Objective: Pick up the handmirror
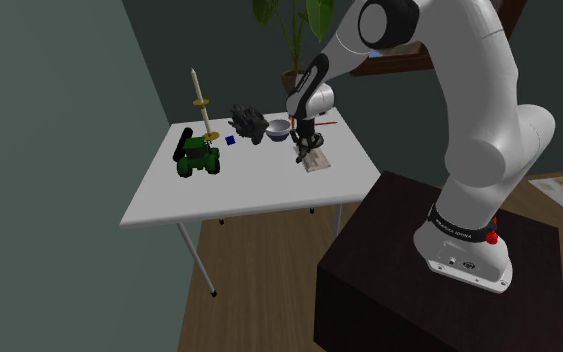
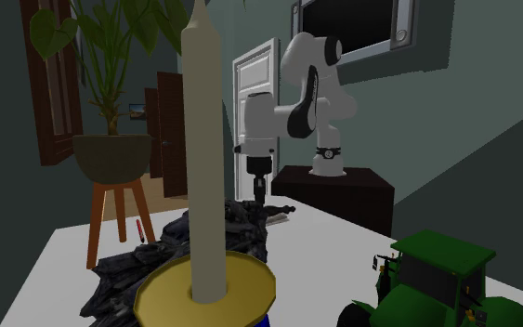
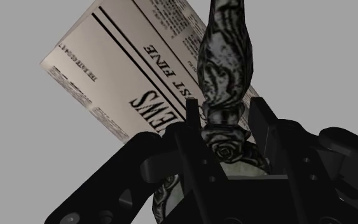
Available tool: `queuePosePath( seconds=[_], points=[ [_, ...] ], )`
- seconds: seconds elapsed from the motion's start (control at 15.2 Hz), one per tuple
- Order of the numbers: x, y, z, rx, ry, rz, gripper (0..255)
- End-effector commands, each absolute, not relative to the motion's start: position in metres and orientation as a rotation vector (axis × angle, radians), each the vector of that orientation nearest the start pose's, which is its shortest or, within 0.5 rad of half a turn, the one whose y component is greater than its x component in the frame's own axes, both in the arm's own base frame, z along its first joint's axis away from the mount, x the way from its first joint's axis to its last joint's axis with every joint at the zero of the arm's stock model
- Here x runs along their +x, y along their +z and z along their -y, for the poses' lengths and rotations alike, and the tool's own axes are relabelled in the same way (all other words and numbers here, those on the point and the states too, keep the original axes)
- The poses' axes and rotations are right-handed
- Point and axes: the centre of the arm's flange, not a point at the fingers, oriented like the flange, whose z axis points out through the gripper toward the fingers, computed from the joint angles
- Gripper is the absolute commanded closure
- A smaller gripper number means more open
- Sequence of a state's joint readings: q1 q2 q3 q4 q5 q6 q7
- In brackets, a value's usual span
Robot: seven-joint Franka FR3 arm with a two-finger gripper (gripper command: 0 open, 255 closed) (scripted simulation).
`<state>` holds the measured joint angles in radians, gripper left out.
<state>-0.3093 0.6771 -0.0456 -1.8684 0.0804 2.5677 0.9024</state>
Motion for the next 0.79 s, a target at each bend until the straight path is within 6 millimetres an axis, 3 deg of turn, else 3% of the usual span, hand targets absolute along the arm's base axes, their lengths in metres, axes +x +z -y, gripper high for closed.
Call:
queuePosePath(
  seconds=[0.0, 0.73],
  points=[
    [0.597, 0.161, 0.222, -2.470, -0.029, -1.905, 255],
    [0.597, 0.220, 0.222, -2.470, -0.029, -1.905, 255]
  ],
)
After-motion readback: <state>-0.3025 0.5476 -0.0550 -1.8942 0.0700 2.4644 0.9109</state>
